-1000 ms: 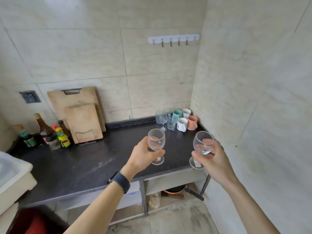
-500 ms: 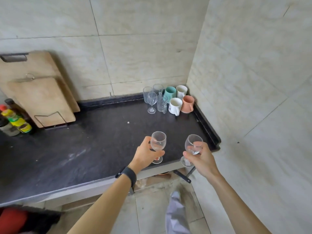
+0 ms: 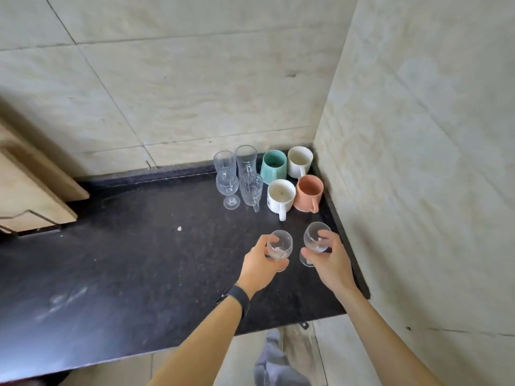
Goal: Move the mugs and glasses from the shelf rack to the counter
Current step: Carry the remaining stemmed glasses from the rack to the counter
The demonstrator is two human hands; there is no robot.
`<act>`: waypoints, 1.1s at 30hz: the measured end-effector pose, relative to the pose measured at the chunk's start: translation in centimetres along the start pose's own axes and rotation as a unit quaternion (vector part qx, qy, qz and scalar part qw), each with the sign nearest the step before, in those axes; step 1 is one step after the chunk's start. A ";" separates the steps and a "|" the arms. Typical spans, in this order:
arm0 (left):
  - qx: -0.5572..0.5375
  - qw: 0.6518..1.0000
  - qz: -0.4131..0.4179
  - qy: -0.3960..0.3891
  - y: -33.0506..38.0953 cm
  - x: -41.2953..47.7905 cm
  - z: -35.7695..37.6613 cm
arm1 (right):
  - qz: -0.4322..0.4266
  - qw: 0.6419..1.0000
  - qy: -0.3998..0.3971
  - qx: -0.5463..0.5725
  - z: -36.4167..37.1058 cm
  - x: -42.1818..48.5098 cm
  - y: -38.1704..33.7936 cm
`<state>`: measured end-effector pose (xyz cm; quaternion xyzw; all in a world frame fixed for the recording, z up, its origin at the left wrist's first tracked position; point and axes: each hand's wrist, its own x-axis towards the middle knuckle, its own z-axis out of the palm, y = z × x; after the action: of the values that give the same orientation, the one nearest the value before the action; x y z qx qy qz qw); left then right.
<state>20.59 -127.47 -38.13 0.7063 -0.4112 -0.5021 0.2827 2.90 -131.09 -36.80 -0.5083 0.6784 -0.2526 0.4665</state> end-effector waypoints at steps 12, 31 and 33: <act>-0.036 0.998 -0.018 0.055 0.5 10.1 7.0 | 0.077 0.993 0.075 0.039 0.9 11.4 4.2; -0.024 0.994 -0.042 0.094 1.0 13.6 8.3 | 0.053 0.995 0.061 0.060 2.2 14.1 4.6; -0.013 0.995 -0.040 0.094 1.0 13.7 8.4 | 0.055 0.996 0.049 0.056 2.1 14.2 4.5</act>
<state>14.52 -139.69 -46.66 0.7626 -0.3476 -0.4496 0.3089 1.99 -142.33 -46.75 -0.4302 0.7120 -0.2886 0.4740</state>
